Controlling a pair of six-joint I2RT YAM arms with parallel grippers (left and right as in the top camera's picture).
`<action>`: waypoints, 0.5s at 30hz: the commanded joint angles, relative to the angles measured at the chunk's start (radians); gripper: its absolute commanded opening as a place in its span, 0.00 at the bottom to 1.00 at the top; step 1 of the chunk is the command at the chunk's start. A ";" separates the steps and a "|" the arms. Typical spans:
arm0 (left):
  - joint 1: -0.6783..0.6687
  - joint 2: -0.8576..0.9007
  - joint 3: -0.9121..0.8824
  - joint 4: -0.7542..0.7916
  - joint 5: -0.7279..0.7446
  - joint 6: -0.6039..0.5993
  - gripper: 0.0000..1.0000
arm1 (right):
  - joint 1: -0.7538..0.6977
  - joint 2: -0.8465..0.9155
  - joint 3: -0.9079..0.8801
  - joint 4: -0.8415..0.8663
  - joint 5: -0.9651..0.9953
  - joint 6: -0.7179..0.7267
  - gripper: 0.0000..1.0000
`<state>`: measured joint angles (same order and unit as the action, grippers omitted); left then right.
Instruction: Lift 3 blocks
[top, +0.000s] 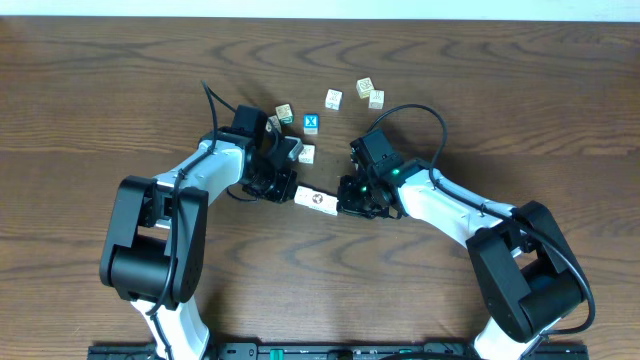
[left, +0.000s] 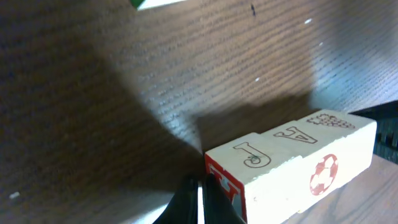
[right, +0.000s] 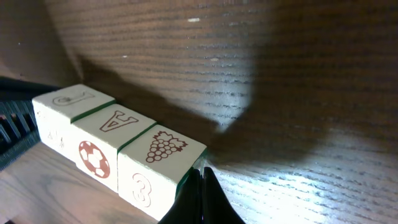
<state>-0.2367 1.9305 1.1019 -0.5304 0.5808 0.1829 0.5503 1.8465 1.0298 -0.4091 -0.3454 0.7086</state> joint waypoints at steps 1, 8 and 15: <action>-0.008 0.020 -0.018 -0.016 0.069 -0.001 0.07 | 0.008 0.013 -0.003 0.024 -0.030 0.008 0.01; -0.009 0.020 -0.018 -0.015 0.115 0.003 0.07 | 0.008 0.013 -0.003 0.034 -0.057 -0.014 0.01; -0.009 0.020 -0.018 -0.011 -0.019 -0.006 0.07 | 0.008 0.013 -0.003 0.026 -0.067 -0.019 0.01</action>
<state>-0.2302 1.9305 1.1000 -0.5385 0.5869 0.1822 0.5491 1.8465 1.0241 -0.3950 -0.3500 0.7036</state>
